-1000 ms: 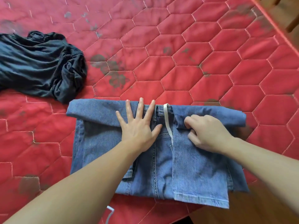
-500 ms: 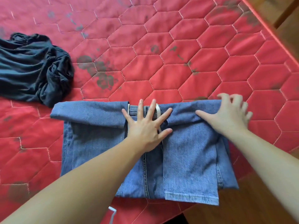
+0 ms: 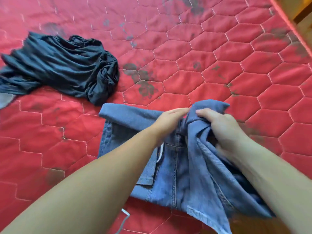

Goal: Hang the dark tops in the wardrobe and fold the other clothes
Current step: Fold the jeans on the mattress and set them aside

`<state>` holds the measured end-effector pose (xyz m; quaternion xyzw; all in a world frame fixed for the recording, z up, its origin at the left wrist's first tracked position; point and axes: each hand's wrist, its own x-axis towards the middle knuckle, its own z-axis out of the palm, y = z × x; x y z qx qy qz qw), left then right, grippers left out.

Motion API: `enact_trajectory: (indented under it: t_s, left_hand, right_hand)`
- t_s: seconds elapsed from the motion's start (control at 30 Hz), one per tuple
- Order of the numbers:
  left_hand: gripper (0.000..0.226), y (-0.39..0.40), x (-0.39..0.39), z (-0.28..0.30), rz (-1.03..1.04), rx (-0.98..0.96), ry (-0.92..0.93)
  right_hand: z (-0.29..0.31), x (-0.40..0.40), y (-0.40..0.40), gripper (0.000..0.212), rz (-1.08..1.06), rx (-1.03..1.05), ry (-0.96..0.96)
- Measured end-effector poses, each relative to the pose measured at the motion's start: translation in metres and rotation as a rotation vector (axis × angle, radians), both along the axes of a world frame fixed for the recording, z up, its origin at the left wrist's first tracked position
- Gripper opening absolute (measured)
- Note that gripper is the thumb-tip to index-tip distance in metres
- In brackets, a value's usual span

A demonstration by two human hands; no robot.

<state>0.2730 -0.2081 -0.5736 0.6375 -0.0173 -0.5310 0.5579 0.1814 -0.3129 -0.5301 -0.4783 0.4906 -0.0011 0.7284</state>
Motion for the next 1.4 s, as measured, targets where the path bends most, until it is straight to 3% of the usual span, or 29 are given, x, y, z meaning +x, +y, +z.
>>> enact_trajectory:
  t_s: [0.1, 0.23, 0.43, 0.57, 0.63, 0.77, 0.83, 0.9, 0.97, 1.0, 1.07, 1.13, 1.23, 1.3, 1.4]
  left_hand:
    - [0.044, 0.034, 0.026, 0.002, 0.227, 0.022, 0.252]
    - [0.057, 0.090, 0.065, -0.014, 0.358, 0.046, 0.210]
    - [0.075, 0.154, 0.081, -0.022, 0.274, -0.006, 0.179]
    - [0.051, 0.166, 0.086, -0.021, 0.245, -0.160, 0.225]
    - [0.039, 0.170, 0.088, -0.025, 0.243, -0.134, 0.184]
    - [0.034, 0.174, 0.089, -0.031, 0.363, -0.058, 0.138]
    - [0.027, 0.175, 0.090, -0.033, 0.469, -0.021, 0.125]
    - [0.028, 0.175, 0.091, -0.034, 0.516, -0.033, 0.144]
    - [0.027, 0.176, 0.094, -0.034, 0.530, -0.033, 0.133]
    - [0.027, 0.177, 0.094, -0.036, 0.541, -0.019, 0.121]
    - [0.027, 0.181, 0.093, -0.038, 0.598, 0.005, 0.120]
    - [0.027, 0.188, 0.092, -0.039, 0.641, -0.016, 0.160]
    - [0.027, 0.201, 0.091, -0.039, 0.678, -0.081, 0.208]
    - [0.028, 0.202, 0.091, -0.042, 0.670, 0.007, 0.115]
    - [0.025, 0.197, 0.093, -0.051, 0.632, 0.224, -0.174]
  right_hand:
    - [-0.003, 0.051, 0.060, 0.011, 0.078, -0.011, -0.033]
    - [-0.027, 0.096, 0.110, 0.012, 0.104, 0.004, 0.049]
    - [-0.051, 0.135, 0.155, 0.013, 0.142, 0.096, 0.080]
    - [-0.052, 0.149, 0.162, 0.009, 0.180, 0.137, 0.046]
    - [-0.053, 0.152, 0.160, 0.020, 0.265, 0.176, 0.059]
    - [-0.046, 0.141, 0.139, 0.012, 0.417, 0.292, -0.005]
    - [-0.046, 0.129, 0.120, 0.013, 0.452, -0.040, -0.057]
    - [-0.047, 0.116, 0.103, 0.003, 0.423, -0.637, -0.058]
    - [-0.051, 0.106, 0.092, 0.036, 0.473, -1.001, 0.076]
    - [-0.055, 0.103, 0.088, 0.055, 0.531, -1.024, 0.198]
    - [-0.058, 0.096, 0.084, 0.075, 0.622, -0.872, 0.372]
    - [-0.063, 0.089, 0.083, 0.067, 0.594, -0.739, 0.327]
    - [-0.071, 0.091, 0.084, 0.050, 0.606, -0.812, 0.240]
    - [-0.078, 0.097, 0.089, 0.052, 0.674, -0.851, 0.254]
    - [-0.087, 0.105, 0.091, 0.058, 0.671, -0.912, 0.296]
